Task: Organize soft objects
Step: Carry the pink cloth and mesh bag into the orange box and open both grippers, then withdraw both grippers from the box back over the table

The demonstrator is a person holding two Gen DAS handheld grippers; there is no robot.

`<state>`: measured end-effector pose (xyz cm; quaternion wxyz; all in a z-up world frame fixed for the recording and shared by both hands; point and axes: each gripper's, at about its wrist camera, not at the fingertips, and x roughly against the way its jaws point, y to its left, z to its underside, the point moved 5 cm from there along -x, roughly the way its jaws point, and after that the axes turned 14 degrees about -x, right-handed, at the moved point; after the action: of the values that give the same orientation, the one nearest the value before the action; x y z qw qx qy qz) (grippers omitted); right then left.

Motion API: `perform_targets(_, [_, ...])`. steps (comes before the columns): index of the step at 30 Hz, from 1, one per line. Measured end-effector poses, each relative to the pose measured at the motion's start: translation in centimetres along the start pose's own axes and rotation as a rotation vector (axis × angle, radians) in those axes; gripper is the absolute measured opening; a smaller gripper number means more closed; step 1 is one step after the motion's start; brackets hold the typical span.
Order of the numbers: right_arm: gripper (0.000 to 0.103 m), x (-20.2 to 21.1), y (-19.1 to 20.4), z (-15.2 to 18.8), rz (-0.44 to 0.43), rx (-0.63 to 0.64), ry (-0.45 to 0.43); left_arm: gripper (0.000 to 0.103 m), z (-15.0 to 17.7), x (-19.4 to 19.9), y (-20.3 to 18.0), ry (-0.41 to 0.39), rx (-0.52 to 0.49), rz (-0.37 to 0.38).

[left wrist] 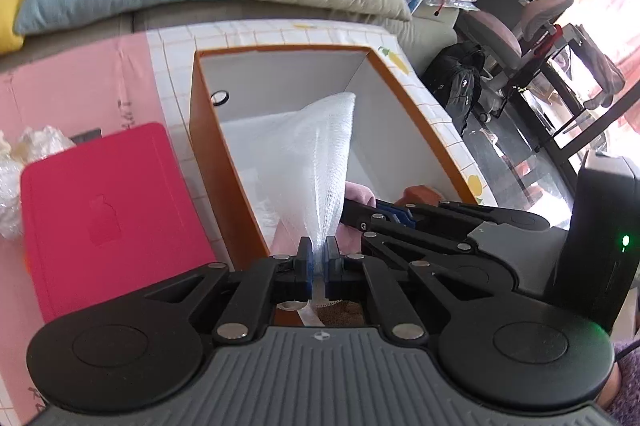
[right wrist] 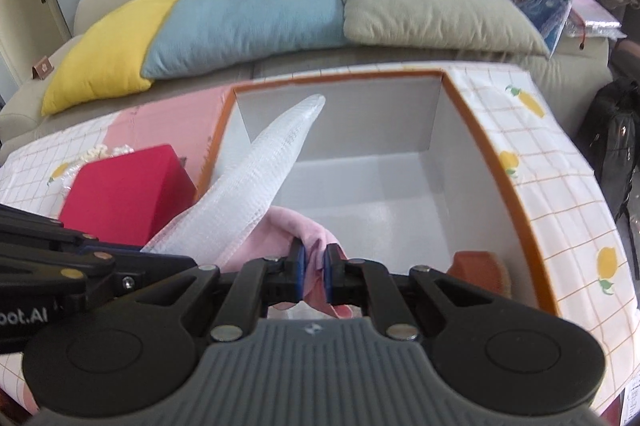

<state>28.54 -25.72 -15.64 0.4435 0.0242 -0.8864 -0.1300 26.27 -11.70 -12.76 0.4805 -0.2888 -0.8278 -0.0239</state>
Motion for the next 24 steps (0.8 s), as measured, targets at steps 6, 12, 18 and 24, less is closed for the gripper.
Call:
perform_targets(6, [0.014,-1.4,-0.8,0.4,0.025,-0.01,0.038,0.007,-0.1,-1.5,-0.1,0.032,-0.057,-0.04])
perform_targets(12, [0.023,-2.3,-2.1,0.8,0.083,0.005,0.065,0.03,-0.4,-2.3,0.1,0.039,-0.043,-0.022])
perform_targets(18, [0.047,-1.2,-2.4,0.9,0.137,0.034,0.05,0.063,-0.7,-0.8,-0.2,-0.036,-0.046,-0.006])
perform_targets(24, [0.064,1.3,-1.8,0.3,0.167,0.055,-0.008,0.084,-1.4,3.2,-0.9,-0.17,-0.082,-0.013])
